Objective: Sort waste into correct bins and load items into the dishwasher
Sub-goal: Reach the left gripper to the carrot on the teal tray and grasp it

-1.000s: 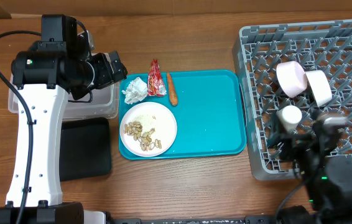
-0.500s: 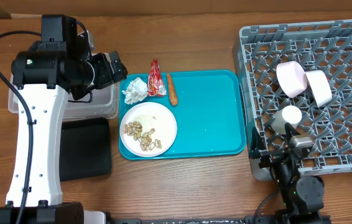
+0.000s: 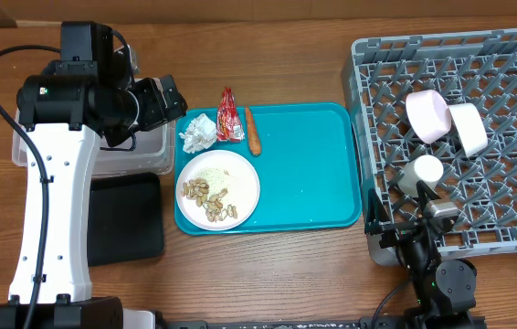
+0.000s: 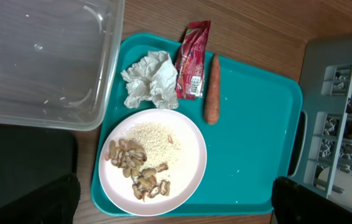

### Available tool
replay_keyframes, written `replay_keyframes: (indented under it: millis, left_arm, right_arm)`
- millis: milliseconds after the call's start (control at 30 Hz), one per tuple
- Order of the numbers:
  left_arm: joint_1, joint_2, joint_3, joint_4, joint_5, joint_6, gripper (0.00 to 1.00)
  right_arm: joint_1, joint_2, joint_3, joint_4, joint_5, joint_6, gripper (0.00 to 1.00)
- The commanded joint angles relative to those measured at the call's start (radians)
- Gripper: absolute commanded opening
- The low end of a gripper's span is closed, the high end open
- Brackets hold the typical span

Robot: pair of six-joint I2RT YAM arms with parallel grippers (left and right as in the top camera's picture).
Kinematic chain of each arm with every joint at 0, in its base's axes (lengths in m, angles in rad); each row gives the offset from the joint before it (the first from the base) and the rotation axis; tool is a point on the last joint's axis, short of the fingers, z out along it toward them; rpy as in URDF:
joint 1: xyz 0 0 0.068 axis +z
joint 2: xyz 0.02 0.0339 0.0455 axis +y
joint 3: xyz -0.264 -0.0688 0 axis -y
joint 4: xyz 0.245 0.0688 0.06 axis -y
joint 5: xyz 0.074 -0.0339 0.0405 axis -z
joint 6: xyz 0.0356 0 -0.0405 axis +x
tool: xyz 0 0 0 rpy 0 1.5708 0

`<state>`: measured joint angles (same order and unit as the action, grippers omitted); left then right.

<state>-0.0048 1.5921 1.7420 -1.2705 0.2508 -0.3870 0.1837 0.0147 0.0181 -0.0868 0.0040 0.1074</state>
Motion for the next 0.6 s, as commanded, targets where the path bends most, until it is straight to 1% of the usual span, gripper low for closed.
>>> replay_keyframes:
  millis: [0,233,267,300,333,400,467,500,567]
  left_arm:
    - [-0.002,0.006,0.014,0.0,0.002,-0.006,1.0]
    - [-0.002,0.006,0.014,0.0,0.006,-0.011,1.0]
    - [-0.002,0.006,0.014,-0.01,0.035,-0.022,1.0]
    - [-0.008,0.009,0.01,0.043,0.172,-0.031,1.0]
    - [-0.022,0.017,0.007,0.09,0.246,-0.02,1.0]
    - [-0.071,0.04,0.006,0.166,0.324,0.01,1.0]
    - [-0.139,0.072,0.006,0.208,0.301,0.01,1.0]
    - [-0.175,0.091,0.006,0.214,0.258,0.009,1.0]
    - [-0.249,0.134,0.006,0.208,0.1,0.009,0.99]
  right_arm:
    - [-0.003,-0.011,-0.01,0.003,-0.006,-0.003,1.0]
    - [-0.003,-0.011,-0.01,0.003,-0.006,-0.003,1.0]
    - [-0.003,-0.011,-0.01,0.003,-0.006,-0.003,1.0]
    - [-0.003,-0.011,-0.01,0.003,-0.006,-0.003,1.0]
    - [-0.003,-0.011,-0.01,0.003,-0.006,-0.003,1.0]
    - [-0.003,-0.011,-0.01,0.003,-0.006,-0.003,1.0]
    - [-0.003,-0.011,-0.01,0.003,-0.006,-0.003,1.0]
    - [-0.003,-0.011,-0.01,0.003,-0.006,-0.003,1.0]
    - [-0.003,-0.011,-0.01,0.003,-0.006,-0.003,1.0]
